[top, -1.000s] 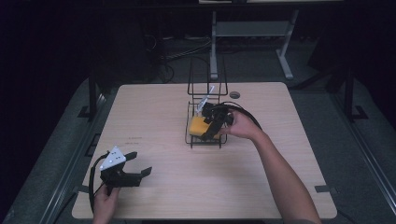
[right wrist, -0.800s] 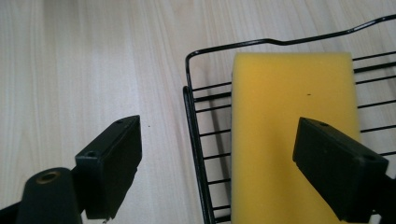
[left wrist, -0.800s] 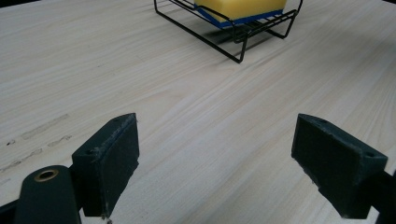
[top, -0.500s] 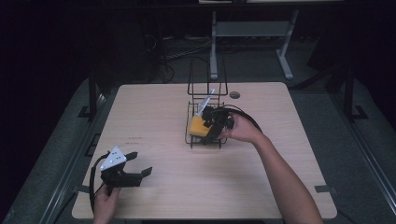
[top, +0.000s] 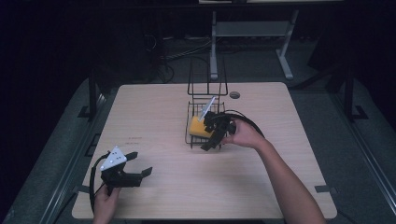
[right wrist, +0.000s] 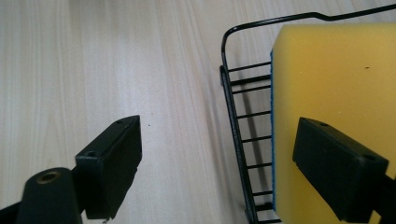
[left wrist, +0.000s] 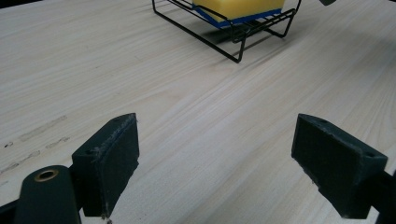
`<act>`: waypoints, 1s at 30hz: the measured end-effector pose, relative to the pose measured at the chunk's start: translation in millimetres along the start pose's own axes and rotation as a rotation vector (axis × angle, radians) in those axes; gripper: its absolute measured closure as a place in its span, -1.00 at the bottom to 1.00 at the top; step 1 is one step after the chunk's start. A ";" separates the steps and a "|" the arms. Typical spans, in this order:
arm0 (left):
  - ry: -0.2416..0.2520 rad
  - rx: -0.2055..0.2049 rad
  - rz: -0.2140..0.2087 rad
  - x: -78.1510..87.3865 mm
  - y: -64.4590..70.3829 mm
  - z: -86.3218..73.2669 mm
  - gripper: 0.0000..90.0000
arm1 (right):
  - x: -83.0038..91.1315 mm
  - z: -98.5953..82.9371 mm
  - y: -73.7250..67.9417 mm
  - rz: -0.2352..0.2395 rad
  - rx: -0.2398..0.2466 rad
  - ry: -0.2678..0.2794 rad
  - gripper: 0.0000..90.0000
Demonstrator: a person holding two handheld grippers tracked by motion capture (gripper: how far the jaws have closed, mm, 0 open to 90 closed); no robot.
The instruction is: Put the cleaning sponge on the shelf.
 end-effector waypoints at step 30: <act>0.000 -0.003 -0.001 0.4 0.1 -0.4 -0.68 | -1.2 -26.5 -35.5 0.001 0.006 -0.004 -0.66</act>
Point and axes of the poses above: each handheld gripper's, and its own axes: x roughly backward along the jaws, z roughly out of its top, y roughly to its right, the point moved 2 cm from there along -x, roughly forward along the jaws, and after that the axes turned 5 degrees about x, right-handed, at the moved point
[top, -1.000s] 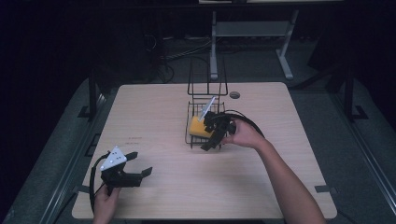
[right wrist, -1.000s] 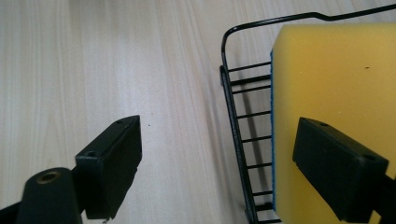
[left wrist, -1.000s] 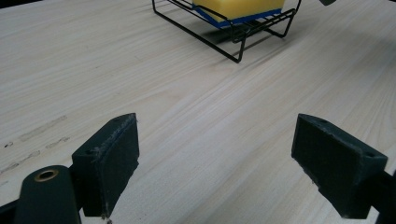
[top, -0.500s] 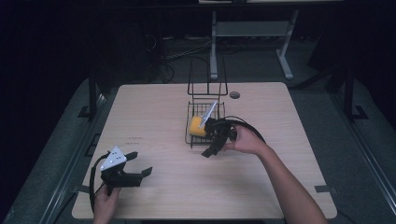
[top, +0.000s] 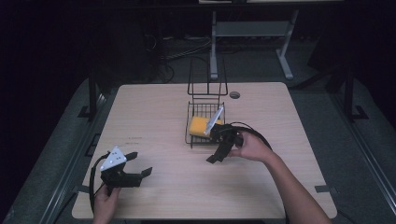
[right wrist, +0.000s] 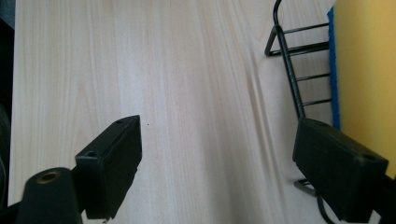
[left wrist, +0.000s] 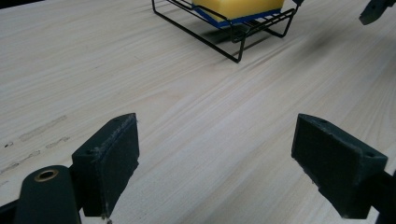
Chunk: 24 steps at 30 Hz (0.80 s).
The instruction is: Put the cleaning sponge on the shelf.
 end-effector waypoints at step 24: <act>-0.010 -0.011 0.003 -0.4 1.1 -0.8 -0.68 | 15.7 -43.7 -17.9 -0.032 -0.033 0.013 -0.65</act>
Point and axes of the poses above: each handheld gripper's, and its own axes: x roughly backward along the jaws, z roughly out of its top, y roughly to its right, the point moved 2 cm from there along -x, roughly forward along the jaws, and after that the axes turned 5 degrees about x, right-handed, at the moved point
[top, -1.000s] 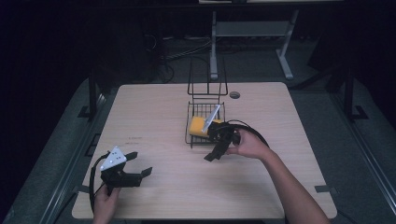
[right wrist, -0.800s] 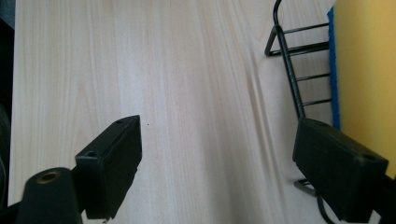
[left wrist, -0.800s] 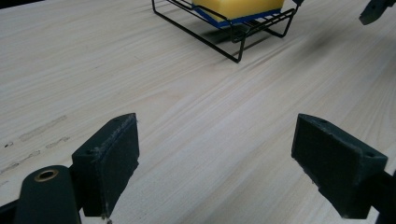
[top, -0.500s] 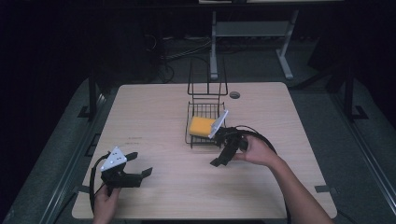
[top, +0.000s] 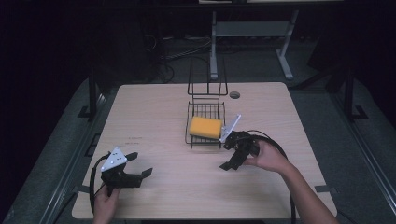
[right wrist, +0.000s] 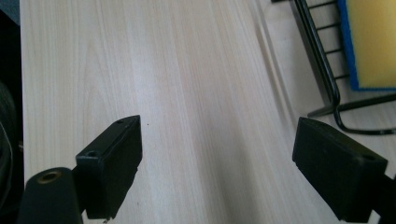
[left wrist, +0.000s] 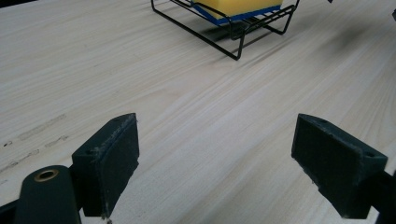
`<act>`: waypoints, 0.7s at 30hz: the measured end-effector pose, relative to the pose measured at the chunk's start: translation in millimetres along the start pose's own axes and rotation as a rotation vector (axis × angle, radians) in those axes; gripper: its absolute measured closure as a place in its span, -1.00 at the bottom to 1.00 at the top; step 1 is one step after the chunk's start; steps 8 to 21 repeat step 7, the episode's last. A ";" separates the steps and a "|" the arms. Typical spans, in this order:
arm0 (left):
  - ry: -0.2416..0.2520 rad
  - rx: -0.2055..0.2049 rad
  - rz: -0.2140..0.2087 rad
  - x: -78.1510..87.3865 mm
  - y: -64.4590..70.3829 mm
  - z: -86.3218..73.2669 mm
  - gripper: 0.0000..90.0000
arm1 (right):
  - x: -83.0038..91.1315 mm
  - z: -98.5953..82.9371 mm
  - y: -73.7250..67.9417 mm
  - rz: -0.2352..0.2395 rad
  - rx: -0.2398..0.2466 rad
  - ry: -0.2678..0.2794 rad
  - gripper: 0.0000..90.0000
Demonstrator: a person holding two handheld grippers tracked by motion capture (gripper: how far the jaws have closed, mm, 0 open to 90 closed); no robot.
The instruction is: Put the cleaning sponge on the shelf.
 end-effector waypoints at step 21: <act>0.005 0.001 -0.003 0.6 0.1 -0.3 -0.68 | 5.7 -11.3 -7.6 -0.028 -0.009 0.006 -0.65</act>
Point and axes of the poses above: each handheld gripper's, and its own axes: x roughly backward along the jaws, z roughly out of its top, y roughly to its right, the point moved 2 cm from there along -x, roughly forward along the jaws, and after that the axes turned 5 degrees about x, right-handed, at the moved point
